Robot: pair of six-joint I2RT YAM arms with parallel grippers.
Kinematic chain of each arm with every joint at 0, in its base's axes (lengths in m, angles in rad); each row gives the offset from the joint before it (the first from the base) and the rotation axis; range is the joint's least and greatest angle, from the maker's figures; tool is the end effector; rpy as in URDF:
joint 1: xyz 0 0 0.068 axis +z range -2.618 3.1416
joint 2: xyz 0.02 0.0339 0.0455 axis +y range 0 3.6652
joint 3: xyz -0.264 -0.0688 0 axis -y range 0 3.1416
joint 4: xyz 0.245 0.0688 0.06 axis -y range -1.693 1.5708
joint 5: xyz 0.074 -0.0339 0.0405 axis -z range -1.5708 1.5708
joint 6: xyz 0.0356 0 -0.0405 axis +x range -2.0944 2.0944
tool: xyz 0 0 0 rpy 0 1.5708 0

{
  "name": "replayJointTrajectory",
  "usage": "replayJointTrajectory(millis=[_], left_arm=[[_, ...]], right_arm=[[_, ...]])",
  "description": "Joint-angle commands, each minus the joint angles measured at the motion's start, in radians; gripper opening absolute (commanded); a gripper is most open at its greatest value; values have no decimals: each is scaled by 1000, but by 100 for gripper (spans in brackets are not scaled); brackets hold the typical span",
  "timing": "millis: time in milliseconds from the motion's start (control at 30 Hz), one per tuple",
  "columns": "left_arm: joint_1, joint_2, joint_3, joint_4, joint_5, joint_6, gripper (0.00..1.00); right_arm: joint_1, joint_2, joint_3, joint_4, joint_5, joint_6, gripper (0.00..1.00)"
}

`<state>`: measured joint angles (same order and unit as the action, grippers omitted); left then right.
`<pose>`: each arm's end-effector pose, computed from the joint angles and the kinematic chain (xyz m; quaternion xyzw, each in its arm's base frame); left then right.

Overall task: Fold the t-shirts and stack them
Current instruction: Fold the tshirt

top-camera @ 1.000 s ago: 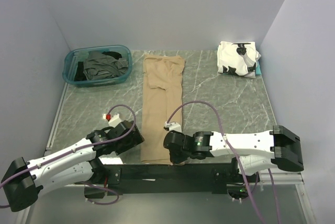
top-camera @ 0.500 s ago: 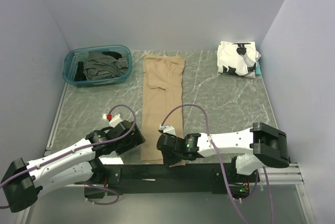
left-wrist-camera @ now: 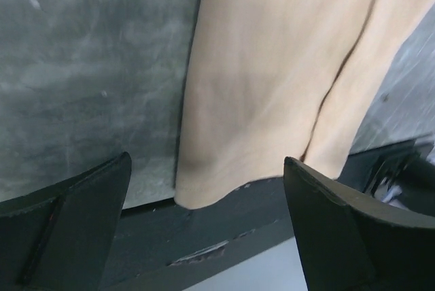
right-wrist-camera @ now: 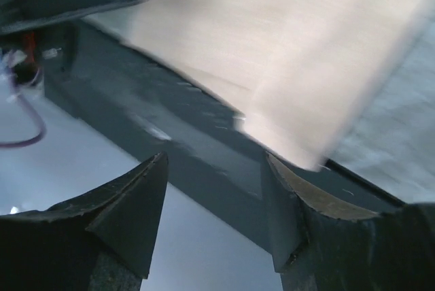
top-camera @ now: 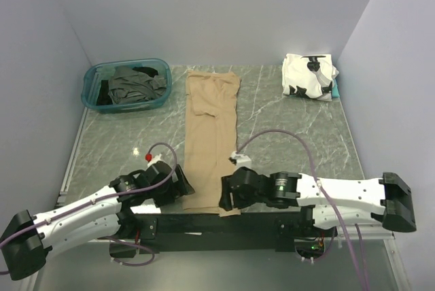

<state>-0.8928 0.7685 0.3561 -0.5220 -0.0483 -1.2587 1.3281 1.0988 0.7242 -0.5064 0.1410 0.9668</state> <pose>0.0915 -0.1109 0.1657 -0.1802 0.9323 -0.2643 0.1688 0.0576 0.2118 0.2306 -0.1452 0.9278 0.2803 0.1990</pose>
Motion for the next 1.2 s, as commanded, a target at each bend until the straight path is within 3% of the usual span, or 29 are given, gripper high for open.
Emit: replayJointTrajectory(millis=[0, 200, 233, 433, 533, 633, 767, 900, 1000, 1033, 1167], left_arm=[[-17, -15, -46, 91, 103, 9, 99], [-100, 40, -78, 128, 107, -33, 79], [-109, 51, -81, 148, 105, -37, 72], [-123, 130, -66, 152, 94, -39, 42], [-124, 137, -60, 152, 91, -38, 32], [-124, 129, -49, 136, 79, -36, 26], [-124, 115, -48, 122, 76, -34, 19], [-124, 98, -51, 135, 76, -31, 12], [-124, 97, -48, 142, 77, -30, 6], [-124, 97, -37, 123, 68, -31, 1], [-124, 81, -9, 108, 54, -28, 1]], right_arm=[[-49, -72, -106, -106, 1, 99, 64], [-119, -163, -284, 29, -124, 153, 58], [-124, -168, -307, 63, -138, 156, 57], [-151, -136, -351, 150, -179, 153, 49], [-155, -111, -355, 187, -190, 147, 47], [-161, -85, -356, 219, -189, 139, 43], [-179, -45, -364, 249, -205, 133, 26], [-181, 7, -356, 264, -213, 121, 19], [-181, 22, -335, 264, -208, 109, 1], [-179, 12, -321, 252, -192, 105, 0], [-179, -57, -269, 160, -143, 86, 0]])
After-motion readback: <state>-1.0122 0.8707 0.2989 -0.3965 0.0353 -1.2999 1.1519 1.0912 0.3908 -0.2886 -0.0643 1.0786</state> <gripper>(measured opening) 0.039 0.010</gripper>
